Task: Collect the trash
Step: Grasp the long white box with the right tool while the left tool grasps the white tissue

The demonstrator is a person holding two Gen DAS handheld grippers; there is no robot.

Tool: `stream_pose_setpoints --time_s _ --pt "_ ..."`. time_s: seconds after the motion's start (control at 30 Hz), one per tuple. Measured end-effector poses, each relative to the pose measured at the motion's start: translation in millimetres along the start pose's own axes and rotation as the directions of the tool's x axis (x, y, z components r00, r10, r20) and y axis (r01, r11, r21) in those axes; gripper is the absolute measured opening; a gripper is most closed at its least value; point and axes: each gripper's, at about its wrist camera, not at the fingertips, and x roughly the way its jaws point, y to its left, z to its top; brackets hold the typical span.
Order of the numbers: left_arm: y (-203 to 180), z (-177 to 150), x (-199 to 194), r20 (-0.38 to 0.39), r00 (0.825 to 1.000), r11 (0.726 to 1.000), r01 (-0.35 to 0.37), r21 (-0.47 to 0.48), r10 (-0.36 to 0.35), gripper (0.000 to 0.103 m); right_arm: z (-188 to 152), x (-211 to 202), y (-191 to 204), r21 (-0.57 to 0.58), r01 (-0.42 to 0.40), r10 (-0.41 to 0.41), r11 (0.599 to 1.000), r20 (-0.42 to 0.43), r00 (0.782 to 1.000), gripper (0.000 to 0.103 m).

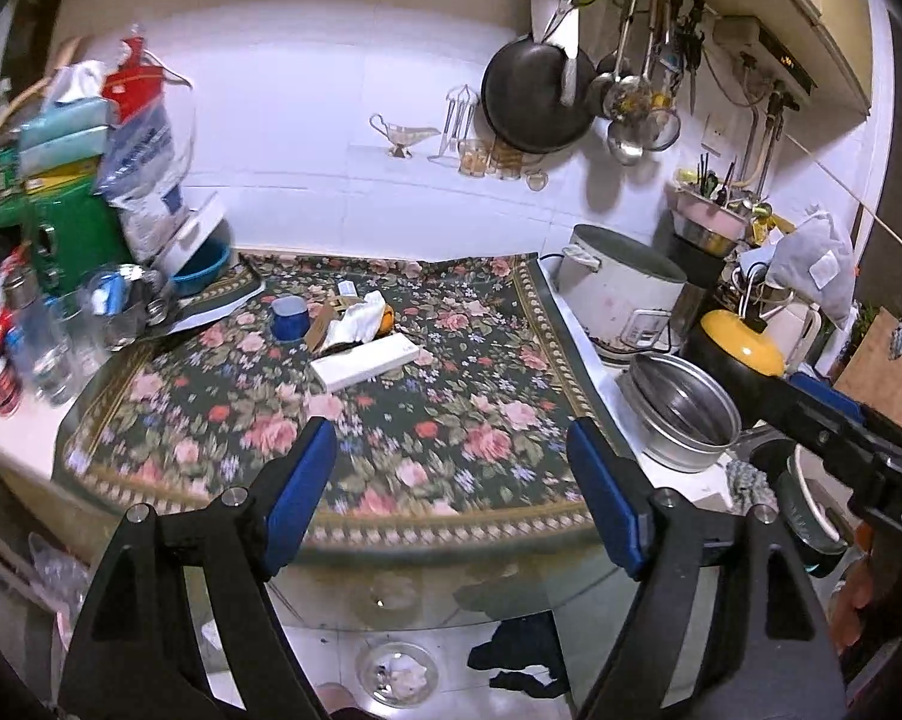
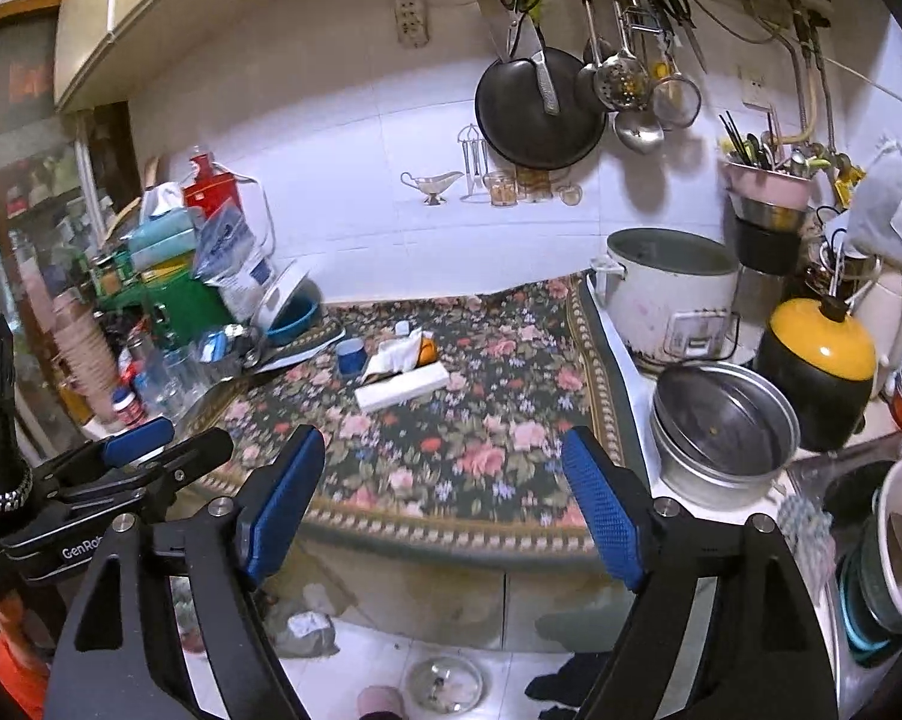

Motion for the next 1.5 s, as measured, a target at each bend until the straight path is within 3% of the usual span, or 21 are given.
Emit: stream_pose_setpoints --time_s 0.27,0.47,0.67,0.83,0.9,0.97,1.07,1.17,1.23,1.4,1.5 --pt "80 53 100 -0.169 0.985 0.997 0.034 0.071 -0.022 0.078 32 89 26 0.066 0.096 -0.091 0.993 -0.075 0.993 0.079" --pt "123 58 187 -0.283 0.959 0.997 0.033 0.069 -0.013 0.078 37 144 25 0.141 0.140 -0.119 0.980 -0.146 0.982 0.079" --pt "151 60 262 -0.368 0.929 0.999 0.037 -0.012 -0.038 0.078 42 196 13 0.149 0.166 -0.130 0.975 -0.224 0.966 0.079" --pt "167 72 311 -0.366 0.931 0.999 -0.033 -0.043 0.015 0.078 46 242 -5 0.148 0.147 -0.099 0.978 -0.291 0.952 0.079" --pt "178 70 335 -0.399 0.917 0.996 -0.063 -0.070 0.030 0.078 48 260 -13 0.150 0.121 -0.069 0.981 -0.318 0.946 0.079" --pt "190 63 355 -0.430 0.897 0.989 -0.139 -0.058 0.101 0.078 50 280 -21 0.132 0.101 -0.048 0.986 -0.359 0.932 0.079" --pt "208 51 370 -0.457 0.870 0.970 -0.235 -0.054 0.185 0.077 52 301 -30 0.106 0.079 -0.030 0.991 -0.401 0.916 0.079" --pt "225 41 379 -0.483 0.848 0.952 -0.294 -0.085 0.219 0.077 53 317 -39 0.090 0.055 -0.011 0.994 -0.431 0.903 0.079" --pt "224 38 380 -0.476 0.844 0.948 -0.311 -0.063 0.245 0.076 52 330 -45 0.090 0.039 0.006 0.995 -0.455 0.890 0.079" --pt "187 28 379 -0.488 0.848 0.971 -0.241 -0.007 0.206 0.076 46 355 -47 0.115 0.001 0.058 0.993 -0.503 0.862 0.079" --pt "151 18 373 -0.498 0.858 0.990 -0.143 0.007 0.127 0.076 39 363 -40 0.126 -0.016 0.081 0.992 -0.526 0.846 0.079"
